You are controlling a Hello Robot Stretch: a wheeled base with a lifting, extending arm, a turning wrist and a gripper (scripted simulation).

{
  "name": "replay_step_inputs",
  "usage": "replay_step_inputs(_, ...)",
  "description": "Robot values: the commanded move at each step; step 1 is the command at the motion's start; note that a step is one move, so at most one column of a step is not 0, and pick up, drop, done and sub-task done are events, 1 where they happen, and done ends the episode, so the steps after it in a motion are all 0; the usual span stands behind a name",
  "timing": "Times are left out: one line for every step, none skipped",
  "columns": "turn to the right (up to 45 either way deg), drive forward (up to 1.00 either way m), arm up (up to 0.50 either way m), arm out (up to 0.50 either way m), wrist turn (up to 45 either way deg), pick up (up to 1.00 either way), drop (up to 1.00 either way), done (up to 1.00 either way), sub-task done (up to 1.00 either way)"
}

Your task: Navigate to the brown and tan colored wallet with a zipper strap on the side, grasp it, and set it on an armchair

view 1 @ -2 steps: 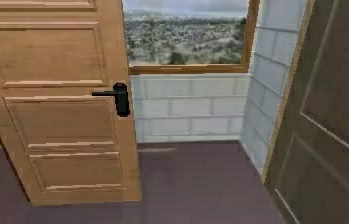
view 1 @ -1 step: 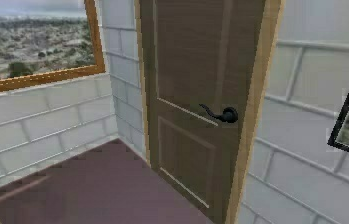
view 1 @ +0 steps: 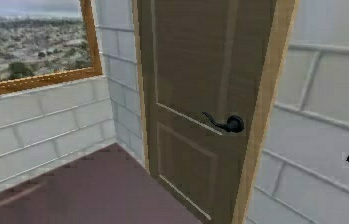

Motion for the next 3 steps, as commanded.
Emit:
replay_step_inputs(-45.0,0.00,0.00,0.00,0.0,0.00,0.00,0.00,0.00)
replay_step_inputs(-36.0,0.00,0.00,0.00,0.0,0.00,0.00,0.00,0.00)
replay_step_inputs(0.0,0.05,0.00,0.00,0.0,0.00,0.00,0.00,0.00)
